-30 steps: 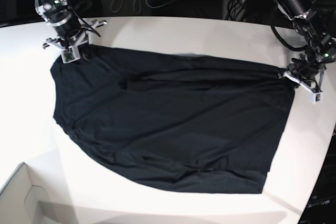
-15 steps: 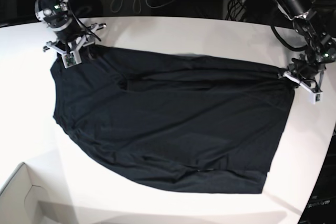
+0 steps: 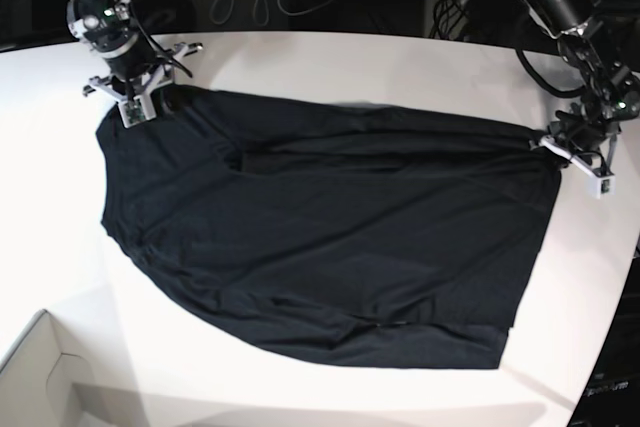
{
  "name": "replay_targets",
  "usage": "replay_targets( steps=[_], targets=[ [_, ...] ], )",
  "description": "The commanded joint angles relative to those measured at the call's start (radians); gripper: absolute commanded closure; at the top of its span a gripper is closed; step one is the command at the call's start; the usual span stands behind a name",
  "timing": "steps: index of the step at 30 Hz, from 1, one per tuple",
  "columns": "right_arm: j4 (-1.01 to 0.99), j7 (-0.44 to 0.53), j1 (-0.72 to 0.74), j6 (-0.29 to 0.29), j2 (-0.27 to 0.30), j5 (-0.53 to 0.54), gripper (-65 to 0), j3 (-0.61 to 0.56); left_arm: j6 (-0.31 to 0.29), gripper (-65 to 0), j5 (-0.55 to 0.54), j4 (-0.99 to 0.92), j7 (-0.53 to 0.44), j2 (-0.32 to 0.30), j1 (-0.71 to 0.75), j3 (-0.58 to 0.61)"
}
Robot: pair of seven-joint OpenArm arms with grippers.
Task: Layout the t-shirt on the table in an organized manner, then fold the t-shirt properly
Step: 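Shift the right gripper along the collar edge, keeping it taut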
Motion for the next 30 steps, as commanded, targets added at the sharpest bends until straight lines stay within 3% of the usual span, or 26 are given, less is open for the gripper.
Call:
replay_targets(
  steps=[1, 5, 18, 30],
  targets=[
    [0.008, 0.015, -0.001, 0.004, 0.009, 0.010, -6.5, 0.003, 0.005, 0.0, 0.002, 0.010, -0.003, -0.013, -0.010, -0.001],
    [0.011, 0.015, -0.004, 0.004, 0.009, 0.010, 0.0, 0.008, 0.005, 0.0, 0.002, 0.010, -0.001, -0.013, -0.010, -0.001],
    [0.123, 0.017, 0.004, 0.004, 0.014, 0.010, 0.0, 0.009, 0.005, 0.0, 0.002, 0.010, 0.002, -0.013, -0.010, -0.001],
    [0.097, 0.015, 0.100, 0.004, 0.029, 0.010, 0.0, 0.011, 0.005, 0.0, 0.002, 0.012, -0.001, -0.016, -0.010, -0.001]
  ],
)
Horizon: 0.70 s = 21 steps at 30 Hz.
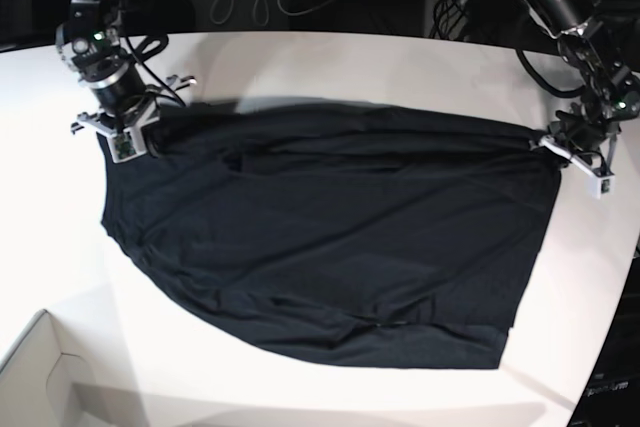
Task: Layout the t-shirt on the table in an organized manner, then fold the t-shirt properly
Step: 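Shift the right gripper along the collar edge, keeping it taut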
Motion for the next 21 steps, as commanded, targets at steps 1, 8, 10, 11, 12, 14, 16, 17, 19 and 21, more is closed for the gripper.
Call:
replay_targets(
  steps=[1, 8, 10, 11, 12, 14, 16, 17, 19, 21],
  targets=[
    [0.004, 0.028, 0.015, 0.003, 0.008, 0.011, 0.0, 0.003, 0.005, 0.0, 0.002, 0.012, -0.002, -0.015, -0.010, -0.001],
    [-0.102, 0.029, 0.043, 0.003, 0.038, 0.010, 0.0, 0.003, 0.005, 0.0, 0.002, 0.012, -0.003, -0.019, -0.010, -0.001],
    [-0.134, 0.029, 0.055, 0.003, 0.040, 0.010, 0.0, 0.016, 0.005, 0.0, 0.002, 0.012, -0.003, -0.020, -0.010, -0.001],
    [-0.149, 0.029, 0.057, 0.003, 0.044, 0.010, 0.0, 0.028, 0.005, 0.0, 0.002, 0.012, -0.003, -0.020, -0.010, -0.001],
    [-0.163, 0.031, 0.057, 0.003, 0.046, 0.010, 0.0, 0.039, 0.005, 0.0, 0.002, 0.012, -0.003, -0.020, -0.011, -0.001],
    [-0.183, 0.034, 0.064, 0.003, 0.051, 0.010, 0.0, 0.051, 0.005, 0.0, 0.002, 0.012, -0.003, -0.020, -0.011, -0.001],
    [-0.191, 0.032, 0.069, 0.003, 0.051, 0.010, 0.0, 0.060, 0.005, 0.0, 0.002, 0.012, -0.003, -0.020, -0.011, -0.001],
    [-0.191, 0.029, 0.066, 0.003, 0.051, 0.010, 0.0, 0.071, 0.005, 0.0, 0.002, 0.012, -0.003, -0.020, -0.011, -0.001],
    [-0.191, 0.029, 0.060, 0.003, 0.051, 0.010, 0.0, 0.077, 0.005, 0.0, 0.002, 0.012, -0.003, -0.019, -0.013, -0.001],
    [-0.189, 0.029, 0.044, 0.003, 0.051, 0.010, 0.0, 0.080, 0.005, 0.0, 0.002, 0.012, -0.003, -0.017, -0.014, -0.001]
  ],
)
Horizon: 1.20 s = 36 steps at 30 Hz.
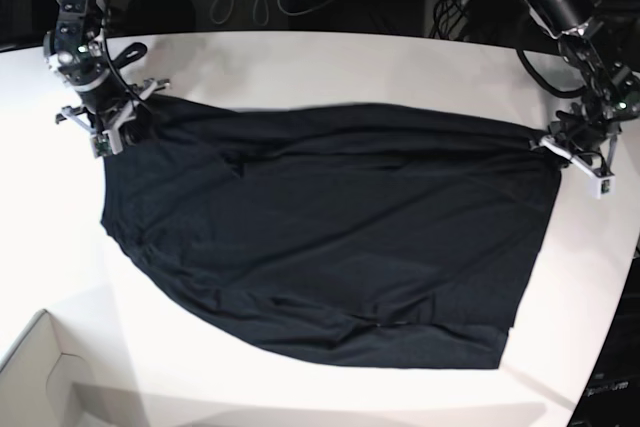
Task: Layout the t-shirt on the table in an organized manner, then fold the t-shirt properly
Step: 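Shift the right gripper along the collar edge, keeping it taut, then lift the collar edge with both grippers, shaking the shirt flat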
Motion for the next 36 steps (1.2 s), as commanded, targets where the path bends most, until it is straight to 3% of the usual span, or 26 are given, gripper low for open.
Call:
replay_targets(
  steps=[1, 4, 11, 16, 20, 25, 36],
  targets=[
    [0.019, 0.018, -0.016, -0.004, 0.009, 0.010, 0.0, 0.001, 0.005, 0.0, 0.001, 0.013, -0.006, -0.015, -0.013, -0.001],
    [0.024, 0.018, -0.034, -0.004, 0.009, 0.010, -0.6, -0.004, 0.005, 0.0, 0.001, 0.015, -0.003, -0.013, -0.014, -0.001],
    [0.058, 0.023, -0.039, -0.004, 0.001, 0.010, -15.6, 0.039, 0.005, -0.4, 0.001, 0.021, 0.001, -0.010, -0.016, -0.001],
    [0.190, 0.024, -0.066, -0.004, -0.051, 0.014, -25.2, 0.142, 0.005, -0.5, 0.001, 0.021, 0.003, -0.016, -0.019, -0.001],
    [0.277, 0.021, -0.106, -0.004, -0.077, 0.014, -32.0, 0.157, 0.005, -2.4, 0.001, 0.022, 0.031, -0.019, -0.029, -0.001],
    [0.309, 0.020, -0.164, -0.004, -0.109, 0.015, -33.6, 0.111, 0.003, -12.1, -0.025, 0.022, 0.061, -0.027, -0.029, -0.001],
    [0.161, 0.023, -0.174, -0.004, -0.140, 0.015, -36.0, 0.056, 0.003, -12.2, -0.079, 0.012, 0.061, -0.029, -0.022, -0.001]
  ],
)
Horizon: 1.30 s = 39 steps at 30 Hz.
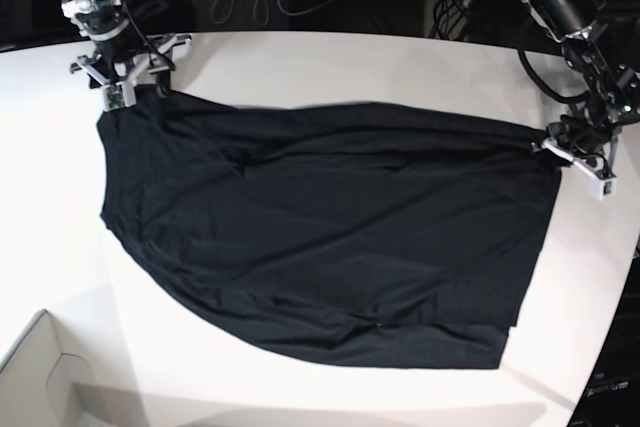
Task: Layout the t-shirt on the table in an organized manner, then fold the t-shirt properly
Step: 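Lift the collar edge with both grippers, shaking the shirt flat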
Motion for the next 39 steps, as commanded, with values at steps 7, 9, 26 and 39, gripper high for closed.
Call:
replay_targets(
  steps=[7, 9, 26, 39],
  targets=[
    [-0.039, 0.028, 0.047, -0.004, 0.014, 0.013, -36.2, 0.010, 0.000, 0.0, -0.013, 0.015, -0.014, -0.017, 0.000, 0.001],
    [-0.069, 0.028, 0.056, -0.004, 0.015, 0.012, -35.8, 0.010, 0.000, -0.5, -0.016, 0.015, -0.014, -0.017, 0.002, 0.001],
    [-0.039, 0.028, -0.017, 0.136, 0.053, 0.012, 0.0, 0.055, 0.000, -0.1, -0.021, 0.114, -0.005, -0.049, 0.066, -0.001],
    [0.092, 0.030, -0.168, 0.137, 0.052, 0.012, 0.0, 0.052, 0.000, -0.1, -0.022, 0.218, -0.003, -0.044, 0.201, -0.021]
  ],
)
